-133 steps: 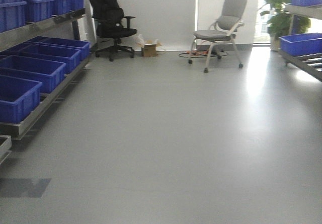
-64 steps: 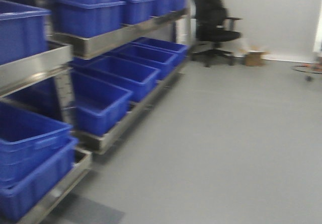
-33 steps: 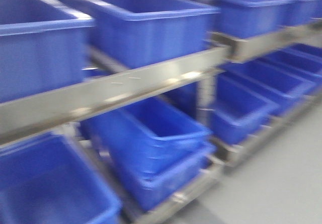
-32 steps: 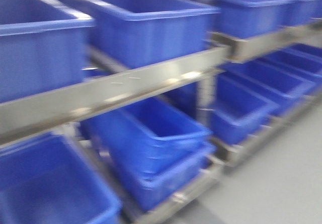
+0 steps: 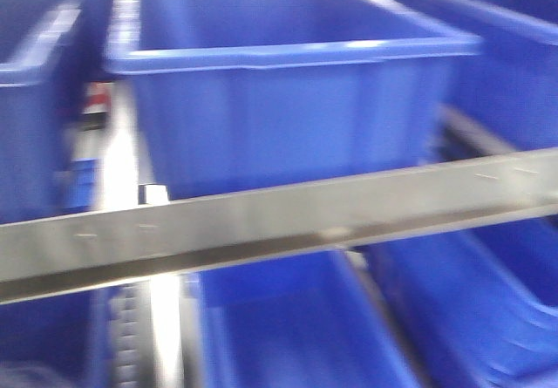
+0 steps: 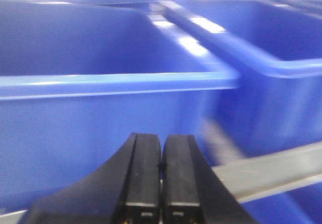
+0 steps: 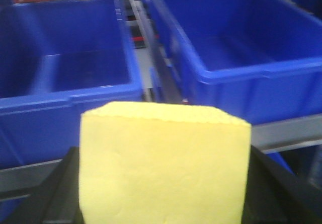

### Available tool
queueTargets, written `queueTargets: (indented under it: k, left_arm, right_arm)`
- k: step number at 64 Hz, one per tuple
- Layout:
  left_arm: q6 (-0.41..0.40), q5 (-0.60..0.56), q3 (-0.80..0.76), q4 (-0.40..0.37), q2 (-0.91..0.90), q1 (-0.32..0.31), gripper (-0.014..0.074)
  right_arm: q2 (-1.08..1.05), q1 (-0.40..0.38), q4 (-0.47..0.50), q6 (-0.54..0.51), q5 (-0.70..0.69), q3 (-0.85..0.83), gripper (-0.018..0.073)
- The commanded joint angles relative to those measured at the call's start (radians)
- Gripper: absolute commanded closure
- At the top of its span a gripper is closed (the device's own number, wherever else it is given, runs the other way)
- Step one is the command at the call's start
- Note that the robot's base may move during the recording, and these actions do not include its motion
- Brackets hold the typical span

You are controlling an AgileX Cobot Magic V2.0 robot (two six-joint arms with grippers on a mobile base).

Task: Place yellow foam block on left shelf second layer
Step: 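Turn and approach the blue bin rack, stopping in front, then extend the right gripper with the cube into a blue bin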

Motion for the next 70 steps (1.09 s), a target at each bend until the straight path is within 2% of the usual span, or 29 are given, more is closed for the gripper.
queueTargets:
  k: [1,70]
  left_arm:
    - [-0.004,-0.085,0.026,-0.007,0.004,-0.003,0.046]
    - [-0.004,-0.085,0.026,-0.007,0.004,-0.003,0.046]
  right_arm:
    - [0.014,-0.008,-0.021,-0.007,-0.087,-0.029,0.0204]
    - [0.014,-0.008,-0.021,-0.007,-0.087,-0.029,0.0204]
